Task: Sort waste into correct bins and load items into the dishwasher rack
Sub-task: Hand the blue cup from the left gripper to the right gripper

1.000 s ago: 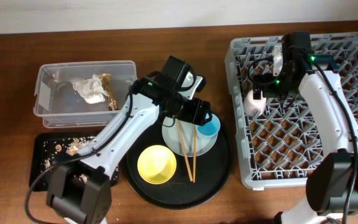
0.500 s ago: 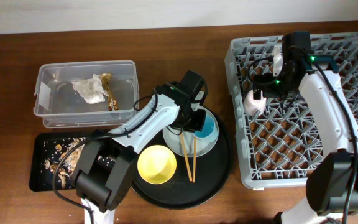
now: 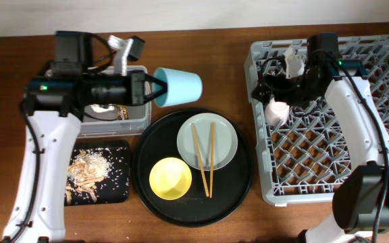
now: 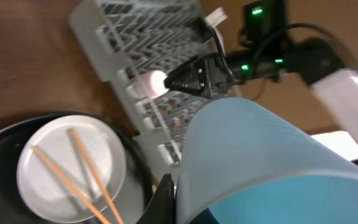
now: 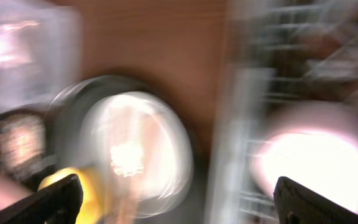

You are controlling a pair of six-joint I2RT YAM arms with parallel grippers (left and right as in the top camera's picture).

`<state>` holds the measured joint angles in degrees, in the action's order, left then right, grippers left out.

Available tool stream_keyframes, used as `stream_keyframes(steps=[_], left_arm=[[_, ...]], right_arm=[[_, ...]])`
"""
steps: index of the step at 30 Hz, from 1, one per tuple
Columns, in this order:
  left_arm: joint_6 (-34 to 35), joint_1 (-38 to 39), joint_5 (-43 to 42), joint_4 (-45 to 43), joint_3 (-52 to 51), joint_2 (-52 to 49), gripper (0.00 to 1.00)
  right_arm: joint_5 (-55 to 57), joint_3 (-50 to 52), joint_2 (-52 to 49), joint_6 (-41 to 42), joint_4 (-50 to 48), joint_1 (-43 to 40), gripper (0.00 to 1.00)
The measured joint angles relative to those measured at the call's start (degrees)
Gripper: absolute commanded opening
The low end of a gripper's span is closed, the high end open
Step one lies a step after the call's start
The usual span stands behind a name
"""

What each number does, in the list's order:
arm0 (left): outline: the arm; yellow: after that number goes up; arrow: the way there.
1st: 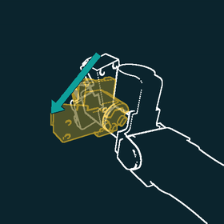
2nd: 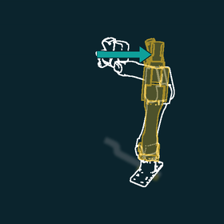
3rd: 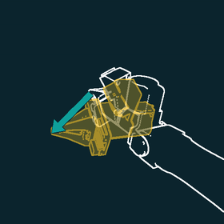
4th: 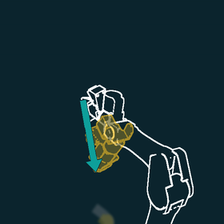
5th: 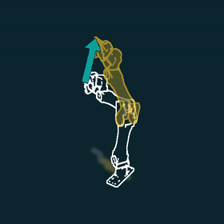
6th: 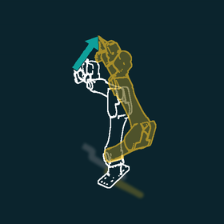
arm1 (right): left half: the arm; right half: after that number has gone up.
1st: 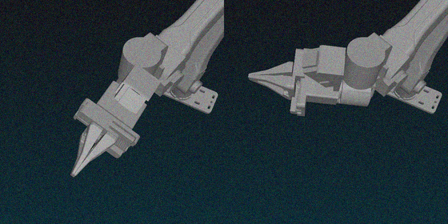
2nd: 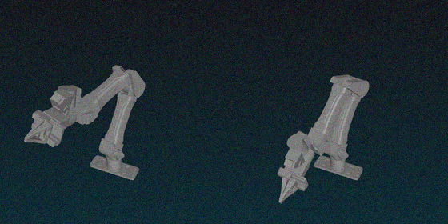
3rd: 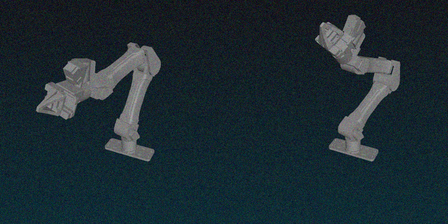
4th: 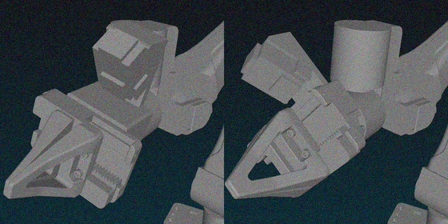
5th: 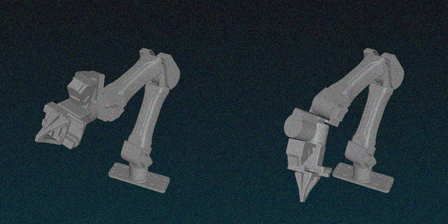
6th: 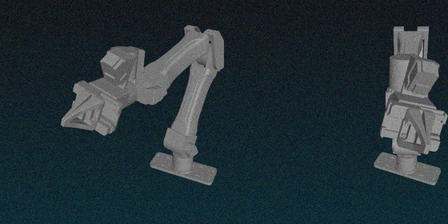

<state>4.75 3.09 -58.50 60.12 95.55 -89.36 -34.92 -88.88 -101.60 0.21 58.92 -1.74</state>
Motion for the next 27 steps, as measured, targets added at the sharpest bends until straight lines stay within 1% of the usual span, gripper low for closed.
stream_keyframes(steps=[1, 2, 3, 5, 6, 8, 9, 12, 14, 15, 18, 23, 24, 26, 27], left_arm=[[-1.57, -2.01, -3.06, 0.70, 0.00, 0.00, 0.00], [-3.54, -4.00, -6.62, 1.64, -0.02, 0.00, 0.00], [-5.29, -5.22, -9.38, 2.49, -0.02, 0.00, 0.00], [-6.97, -4.98, -11.87, 2.95, -0.02, 0.00, 0.00], [-7.39, -4.61, -12.63, 2.99, -0.02, 0.00, 0.00], [-8.74, -4.02, -13.60, 3.50, -0.02, 0.00, 0.00], [-9.79, -4.00, -13.81, 5.16, -0.02, 0.00, 0.00], [-15.72, -4.00, -14.21, 13.05, -0.07, 0.00, 0.00], [-18.16, -3.87, -15.39, 14.16, -0.07, 0.00, 0.00], [-18.97, -3.76, -17.46, 14.25, -0.07, 0.00, 0.00], [-21.14, -2.43, -22.29, 13.92, -0.09, -0.33, 0.00], [-21.70, -0.85, -24.68, 13.60, -0.09, -1.31, 0.00], [-21.73, -0.83, -24.55, 13.57, -0.09, -1.31, 0.00], [-22.38, 1.14, -27.65, 14.01, -0.11, -0.72, 0.00], [-22.60, 2.21, -28.59, 14.01, -0.11, -0.44, 0.00]], right_arm=[[-12.17, 0.02, -0.04, -3.87, 0.46, 0.00, 0.95], [-26.60, 0.00, -0.04, -8.33, 0.81, 0.02, 0.95], [-36.72, 0.00, -0.04, -11.19, 1.62, 0.46, 0.95], [-45.16, 0.00, -0.04, -14.99, 3.32, 2.03, 0.93], [-47.65, 0.00, -0.04, -16.83, 3.56, 4.39, 0.93], [-50.31, 0.00, 0.74, -20.15, 3.43, 10.27, 0.93], [-50.75, 0.00, 2.27, -21.22, 2.73, 12.41, 0.93], [-51.91, -0.33, 11.26, -22.75, -1.70, 16.70, 0.93], [-52.26, -0.68, 16.39, -23.06, -4.96, 19.30, 0.93], [-52.39, -0.79, 18.27, -23.17, -5.70, 19.82, 0.93], [-52.17, -0.81, 19.34, -23.12, -4.52, 20.20, 0.94], [-51.52, -0.81, 20.26, -23.10, -5.22, 19.34, 0.95], [-51.56, -0.81, 20.46, -23.12, -5.20, 17.51, 0.95], [-46.88, -0.98, 19.10, -23.21, -4.26, 11.23, 0.97], [-45.70, -0.92, 18.38, -23.19, -3.23, 10.21, 0.98]])
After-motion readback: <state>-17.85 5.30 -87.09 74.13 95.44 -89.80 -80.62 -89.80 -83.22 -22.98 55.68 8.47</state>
